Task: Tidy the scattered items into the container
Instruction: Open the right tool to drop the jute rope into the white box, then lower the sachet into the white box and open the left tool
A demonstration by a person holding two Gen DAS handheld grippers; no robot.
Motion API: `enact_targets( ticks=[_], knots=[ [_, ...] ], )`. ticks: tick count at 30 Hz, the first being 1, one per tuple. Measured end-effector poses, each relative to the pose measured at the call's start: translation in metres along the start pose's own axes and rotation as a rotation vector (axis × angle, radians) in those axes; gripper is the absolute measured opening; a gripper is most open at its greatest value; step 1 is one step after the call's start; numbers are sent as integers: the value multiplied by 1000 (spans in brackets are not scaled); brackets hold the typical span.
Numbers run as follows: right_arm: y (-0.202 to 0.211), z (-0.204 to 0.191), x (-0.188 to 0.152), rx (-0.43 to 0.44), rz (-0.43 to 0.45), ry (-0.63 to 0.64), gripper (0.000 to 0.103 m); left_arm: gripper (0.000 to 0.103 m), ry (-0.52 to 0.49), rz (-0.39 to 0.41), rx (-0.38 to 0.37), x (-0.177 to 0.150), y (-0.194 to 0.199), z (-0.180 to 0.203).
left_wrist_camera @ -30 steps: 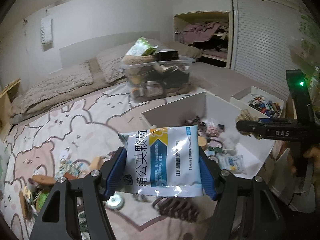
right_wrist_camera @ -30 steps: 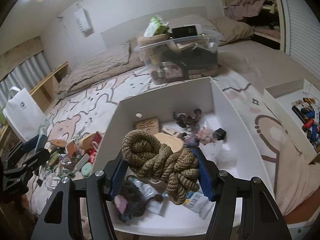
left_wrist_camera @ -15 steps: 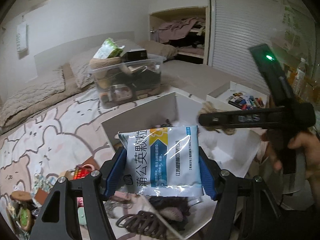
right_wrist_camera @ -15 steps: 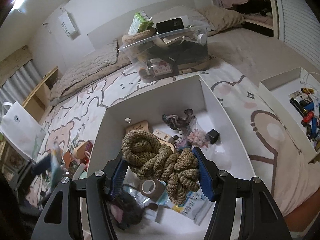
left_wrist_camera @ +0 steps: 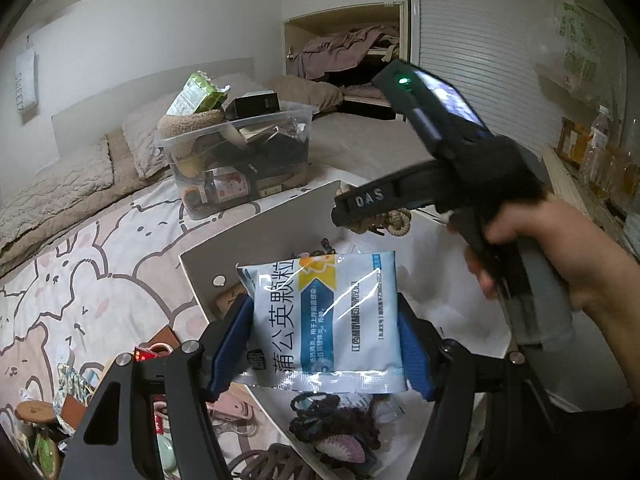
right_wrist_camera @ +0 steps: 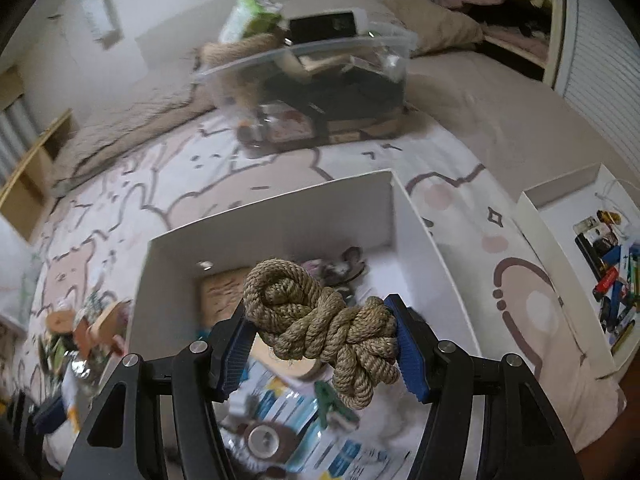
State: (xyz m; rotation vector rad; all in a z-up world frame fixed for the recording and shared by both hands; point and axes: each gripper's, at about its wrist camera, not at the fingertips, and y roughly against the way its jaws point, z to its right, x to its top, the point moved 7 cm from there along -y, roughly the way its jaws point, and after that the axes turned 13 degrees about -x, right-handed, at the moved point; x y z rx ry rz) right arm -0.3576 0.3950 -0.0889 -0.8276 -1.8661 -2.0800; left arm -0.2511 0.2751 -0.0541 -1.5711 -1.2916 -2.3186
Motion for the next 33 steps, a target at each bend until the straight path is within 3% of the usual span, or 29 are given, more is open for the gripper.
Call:
enact_targets(
  ticks=[9,13,16,17,18,19,25,33],
  knots=[
    [-36,1,28,-174,-11,60,64,68,4,-6,-15,-1,-10,-9],
    [-45,5,39,-294,1,105,66,68,9,4,-28,-2,-11,-9],
    [-48,7,42,-322,1,131,72,68,18,0,-32,-1,-14,-12],
    [-47,8,43,-324,16,136,81,68,21,-1,-35,-2,-16,-12],
    [-45,8,45,-322,29,138,94,68,21,-2,-36,-2,-18,-11],
    [-44,8,46,-320,41,138,95,68,22,-4,-37,-2,-19,-12],
    [-13,12,44,-157,95,87,96,68,21,-14,-54,1,-22,-15],
    [19,23,11,3,122,86,96,68,96,-58,-52,1,-43,-36]
  ],
)
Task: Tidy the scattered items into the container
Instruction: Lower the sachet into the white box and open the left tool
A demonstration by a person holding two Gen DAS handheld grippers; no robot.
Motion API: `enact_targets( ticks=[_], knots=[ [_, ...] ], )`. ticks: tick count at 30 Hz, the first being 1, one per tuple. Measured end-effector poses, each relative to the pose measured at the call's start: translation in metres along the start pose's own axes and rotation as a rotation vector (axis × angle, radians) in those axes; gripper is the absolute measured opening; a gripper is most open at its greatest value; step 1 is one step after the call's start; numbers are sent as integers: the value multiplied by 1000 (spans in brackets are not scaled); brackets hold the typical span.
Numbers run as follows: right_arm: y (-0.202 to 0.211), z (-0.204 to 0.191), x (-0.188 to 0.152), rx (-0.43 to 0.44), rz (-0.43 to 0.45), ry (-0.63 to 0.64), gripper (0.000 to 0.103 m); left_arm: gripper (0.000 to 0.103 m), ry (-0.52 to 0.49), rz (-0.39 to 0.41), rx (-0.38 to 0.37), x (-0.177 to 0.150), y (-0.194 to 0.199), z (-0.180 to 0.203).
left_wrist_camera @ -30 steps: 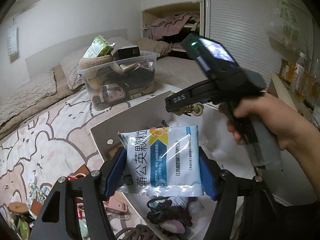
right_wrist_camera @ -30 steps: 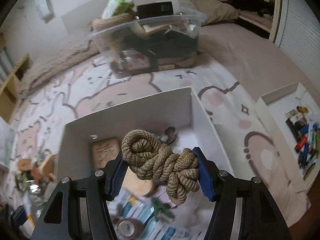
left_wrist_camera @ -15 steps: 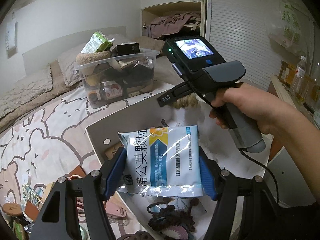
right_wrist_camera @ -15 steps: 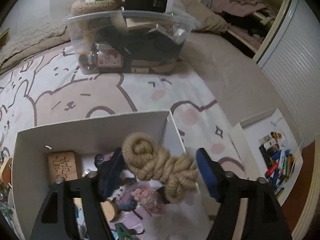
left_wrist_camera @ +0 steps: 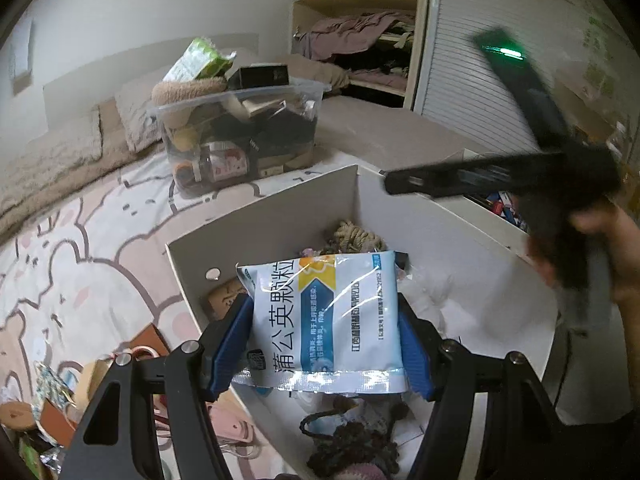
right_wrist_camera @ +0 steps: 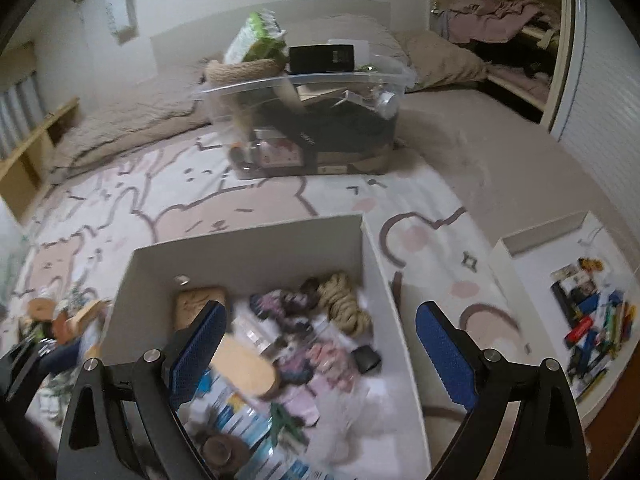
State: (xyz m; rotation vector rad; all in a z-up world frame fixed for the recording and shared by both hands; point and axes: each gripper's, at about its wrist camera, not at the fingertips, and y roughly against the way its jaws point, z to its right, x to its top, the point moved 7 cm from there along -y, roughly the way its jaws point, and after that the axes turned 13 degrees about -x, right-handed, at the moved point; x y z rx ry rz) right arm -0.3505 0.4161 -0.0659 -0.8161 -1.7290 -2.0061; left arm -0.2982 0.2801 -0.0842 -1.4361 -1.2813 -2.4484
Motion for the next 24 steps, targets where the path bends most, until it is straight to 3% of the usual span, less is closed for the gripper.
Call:
enact_targets(
  ticks=[7,14,24],
  knots=[
    [21,4,-20,89,22,-10,96,69,86,-41,-26,8,-23,-9],
    [33,6,-33,150,48,-15,96,70,111,-155,5,16,-58,-15],
    [36,14,-39,194,58,-38,96,70,179,-235,154,22,-85,-42]
  ],
)
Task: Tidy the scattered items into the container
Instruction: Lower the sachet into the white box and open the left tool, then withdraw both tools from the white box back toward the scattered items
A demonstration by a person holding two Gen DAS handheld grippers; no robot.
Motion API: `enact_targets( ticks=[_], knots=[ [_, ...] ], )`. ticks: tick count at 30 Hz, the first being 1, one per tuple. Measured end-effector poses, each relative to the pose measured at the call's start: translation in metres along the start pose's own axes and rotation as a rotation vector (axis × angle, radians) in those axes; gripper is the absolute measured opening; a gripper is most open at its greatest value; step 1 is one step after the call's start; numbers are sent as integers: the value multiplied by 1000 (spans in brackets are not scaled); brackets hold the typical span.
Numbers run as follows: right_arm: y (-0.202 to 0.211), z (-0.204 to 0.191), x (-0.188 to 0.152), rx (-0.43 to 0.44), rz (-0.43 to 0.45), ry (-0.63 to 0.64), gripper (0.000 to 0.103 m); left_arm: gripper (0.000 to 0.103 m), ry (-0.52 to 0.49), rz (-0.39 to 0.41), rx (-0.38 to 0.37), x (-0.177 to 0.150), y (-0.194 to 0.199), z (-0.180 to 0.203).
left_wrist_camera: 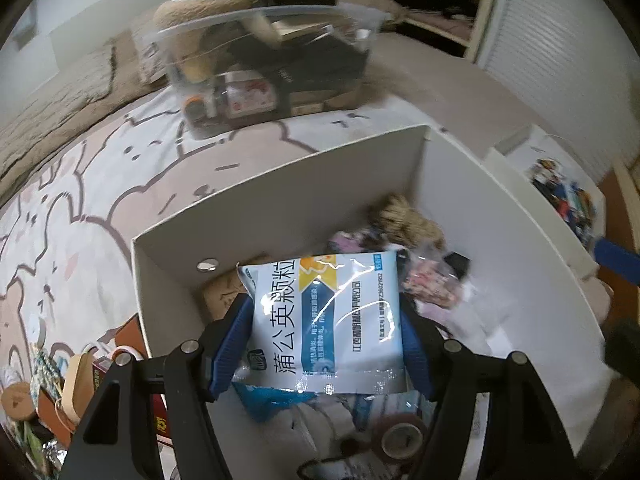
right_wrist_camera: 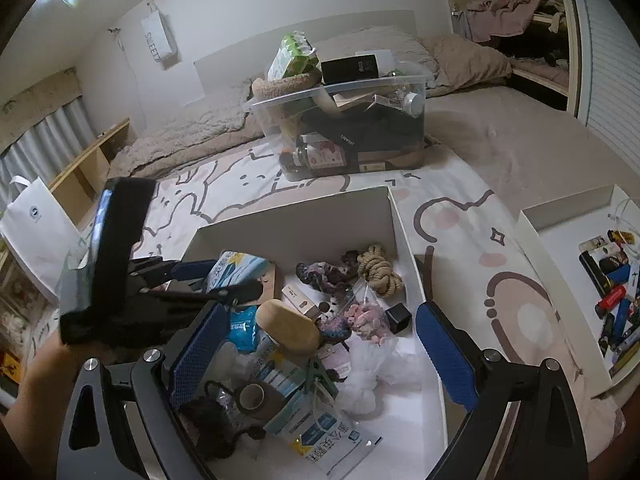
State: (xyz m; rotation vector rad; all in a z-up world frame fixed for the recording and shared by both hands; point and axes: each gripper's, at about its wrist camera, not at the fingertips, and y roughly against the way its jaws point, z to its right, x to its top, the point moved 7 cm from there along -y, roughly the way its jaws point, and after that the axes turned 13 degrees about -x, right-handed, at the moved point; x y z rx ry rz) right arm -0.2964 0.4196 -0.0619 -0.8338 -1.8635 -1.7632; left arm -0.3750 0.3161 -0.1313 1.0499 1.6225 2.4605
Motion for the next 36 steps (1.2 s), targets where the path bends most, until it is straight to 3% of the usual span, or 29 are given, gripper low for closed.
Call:
enact_targets(
  ticks=[2,5,6,19,23,26,36],
  knots=[
    [0,3,-1,9,-1,-8,96,73,33,-12,36,1,-3,-8],
    [-1,6,-1,31,-3,-19,96,97,64,0,70,1,0,-17],
    [-1,6,-2,32,-3,-19,96,100,61,9,67,1,2,-17],
    [-1,1,-8,-2,-4,19,96,100,51,11,16,-17,17,-3],
    [1,-3,-9,-41,4,53,96,100,56,41,1,-20,29,1],
    [4,-4,-10,-82,11,65,103,100,61,65,0,-23,39,0],
    [10,-14,-10,-151,35,111,103,100,98,93,-26,-40,61,-10]
  ],
)
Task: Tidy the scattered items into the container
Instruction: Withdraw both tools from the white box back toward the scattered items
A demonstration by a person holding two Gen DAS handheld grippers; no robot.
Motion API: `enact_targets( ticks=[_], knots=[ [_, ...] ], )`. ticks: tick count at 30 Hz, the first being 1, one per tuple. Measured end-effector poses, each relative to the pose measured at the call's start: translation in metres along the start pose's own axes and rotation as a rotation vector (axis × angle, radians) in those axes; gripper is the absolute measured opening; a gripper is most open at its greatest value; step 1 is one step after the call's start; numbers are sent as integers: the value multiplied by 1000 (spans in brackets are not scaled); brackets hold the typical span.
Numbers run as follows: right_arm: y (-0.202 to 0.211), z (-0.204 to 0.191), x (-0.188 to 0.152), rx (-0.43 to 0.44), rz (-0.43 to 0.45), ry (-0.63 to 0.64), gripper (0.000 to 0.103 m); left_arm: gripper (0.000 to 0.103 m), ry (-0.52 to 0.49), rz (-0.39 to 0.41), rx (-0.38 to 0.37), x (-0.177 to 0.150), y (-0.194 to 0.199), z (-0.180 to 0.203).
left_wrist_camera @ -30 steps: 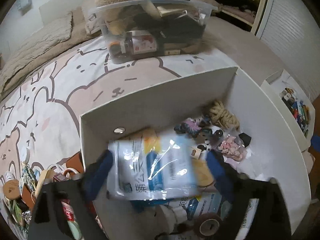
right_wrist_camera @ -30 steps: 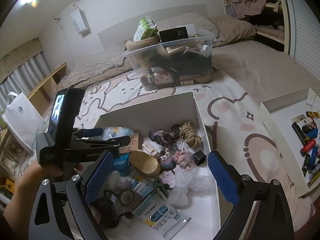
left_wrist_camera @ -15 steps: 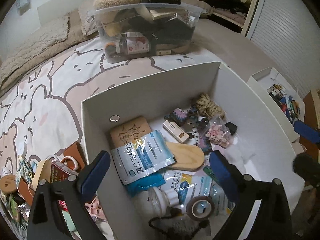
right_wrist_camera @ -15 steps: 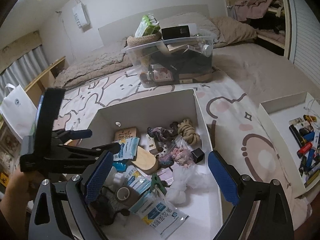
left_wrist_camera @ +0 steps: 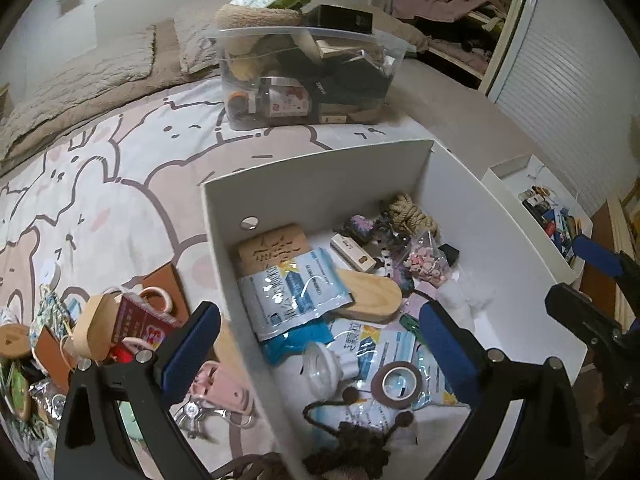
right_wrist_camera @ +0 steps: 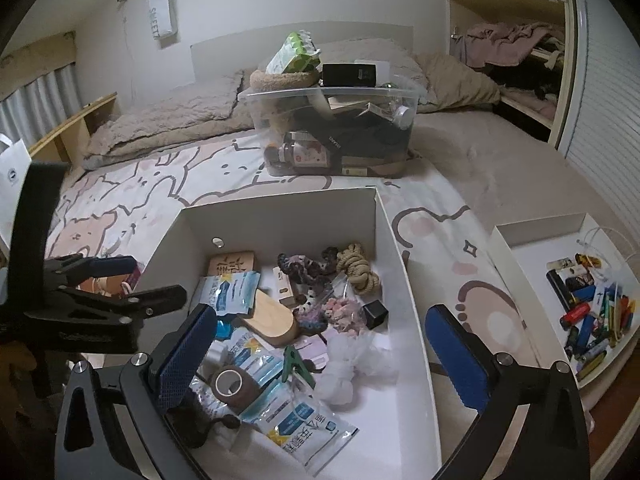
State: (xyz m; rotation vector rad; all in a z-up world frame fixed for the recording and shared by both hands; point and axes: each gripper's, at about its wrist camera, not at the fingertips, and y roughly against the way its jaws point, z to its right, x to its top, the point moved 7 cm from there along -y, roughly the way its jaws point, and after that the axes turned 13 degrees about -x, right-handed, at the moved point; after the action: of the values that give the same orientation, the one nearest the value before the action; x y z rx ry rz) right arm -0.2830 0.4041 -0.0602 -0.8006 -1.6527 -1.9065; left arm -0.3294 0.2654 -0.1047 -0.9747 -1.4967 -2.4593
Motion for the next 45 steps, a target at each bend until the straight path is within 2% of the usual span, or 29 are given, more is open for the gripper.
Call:
enact_targets(
  ticks=[6,14,31,45],
  knots=[
    [4,-10,-4,-22,-1,9,103,100,-1,22,-3,-7,19,-7],
    [13,-22,-9,-34,-16,17,103,101,-25,52,28,-20,41,-16],
    [36,-48,-24,1,-24,3,103,102,-41,110,27,-47,84,-35],
    [42,-92,-33,19,-9,84,103,102,3,129,64,-72,110,-75]
  ],
)
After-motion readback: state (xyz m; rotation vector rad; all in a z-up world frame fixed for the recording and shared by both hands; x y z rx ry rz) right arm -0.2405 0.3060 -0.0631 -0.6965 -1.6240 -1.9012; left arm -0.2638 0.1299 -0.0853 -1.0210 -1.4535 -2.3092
